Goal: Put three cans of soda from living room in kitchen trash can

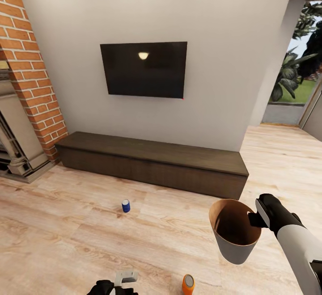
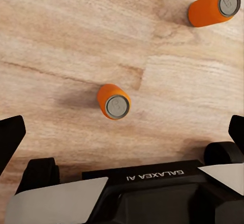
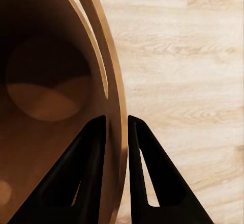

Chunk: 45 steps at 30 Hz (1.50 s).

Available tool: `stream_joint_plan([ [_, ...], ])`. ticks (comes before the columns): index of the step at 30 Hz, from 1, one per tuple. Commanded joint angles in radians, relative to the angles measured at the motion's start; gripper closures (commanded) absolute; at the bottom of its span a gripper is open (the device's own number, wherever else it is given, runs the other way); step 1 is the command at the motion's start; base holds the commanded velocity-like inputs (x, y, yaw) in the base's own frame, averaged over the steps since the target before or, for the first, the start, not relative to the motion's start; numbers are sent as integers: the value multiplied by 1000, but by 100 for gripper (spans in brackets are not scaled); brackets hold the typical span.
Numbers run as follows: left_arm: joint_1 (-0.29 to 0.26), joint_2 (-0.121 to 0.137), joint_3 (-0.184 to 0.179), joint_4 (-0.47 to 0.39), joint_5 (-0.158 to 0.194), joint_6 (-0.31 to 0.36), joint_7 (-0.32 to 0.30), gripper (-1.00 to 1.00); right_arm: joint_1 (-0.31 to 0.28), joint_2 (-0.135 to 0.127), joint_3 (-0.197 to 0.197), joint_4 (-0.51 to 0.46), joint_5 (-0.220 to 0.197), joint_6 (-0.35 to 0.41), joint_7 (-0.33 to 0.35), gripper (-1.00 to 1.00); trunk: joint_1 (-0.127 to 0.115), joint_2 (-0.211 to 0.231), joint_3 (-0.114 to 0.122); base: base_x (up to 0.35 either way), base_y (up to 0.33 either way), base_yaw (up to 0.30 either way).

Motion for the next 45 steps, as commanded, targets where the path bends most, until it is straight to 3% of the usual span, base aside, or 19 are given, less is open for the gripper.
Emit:
stream_joint_plan([
  [1,0,0,0,0,0,0,0,-100,-1,0,-1,0,-5,0,3,100,4,-7,-3,0,0,0],
  [45,0,-18,-3,0,-2,-44,1,-100,-1,0,-1,0,-5,0,-1,100,173,-315,-141,0,0,0],
])
